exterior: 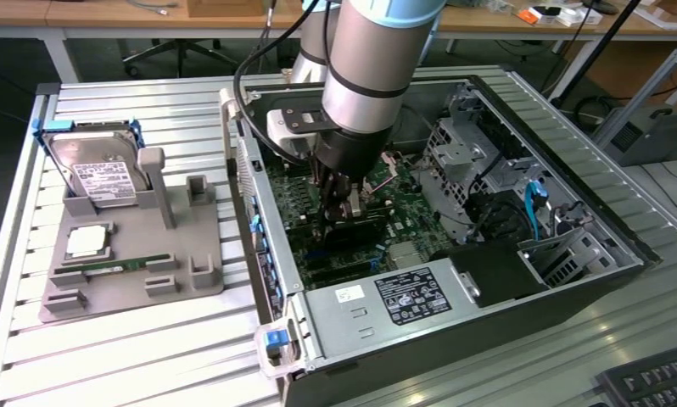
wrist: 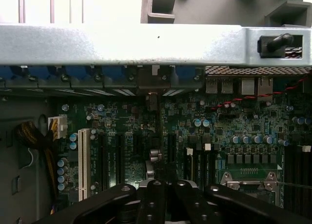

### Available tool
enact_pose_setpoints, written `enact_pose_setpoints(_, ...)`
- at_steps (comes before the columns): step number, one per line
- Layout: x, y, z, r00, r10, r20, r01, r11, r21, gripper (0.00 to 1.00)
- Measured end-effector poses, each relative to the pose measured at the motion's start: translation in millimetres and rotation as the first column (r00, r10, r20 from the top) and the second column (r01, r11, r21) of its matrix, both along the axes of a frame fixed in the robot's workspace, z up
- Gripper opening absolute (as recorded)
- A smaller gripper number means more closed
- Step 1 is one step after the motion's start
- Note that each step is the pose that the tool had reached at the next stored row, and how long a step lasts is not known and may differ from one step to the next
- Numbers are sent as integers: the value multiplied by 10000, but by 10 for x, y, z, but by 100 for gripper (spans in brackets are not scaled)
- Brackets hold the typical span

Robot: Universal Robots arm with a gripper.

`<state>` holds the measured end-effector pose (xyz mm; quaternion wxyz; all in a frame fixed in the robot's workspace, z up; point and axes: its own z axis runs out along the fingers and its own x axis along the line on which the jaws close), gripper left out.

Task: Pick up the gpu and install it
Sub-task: 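Press down on the gpu until it lock into place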

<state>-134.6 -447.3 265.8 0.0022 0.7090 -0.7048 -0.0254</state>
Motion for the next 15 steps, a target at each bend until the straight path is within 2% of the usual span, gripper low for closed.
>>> enact_pose_setpoints(15,0,0,0,10000,0,0,0,10000,0,11)
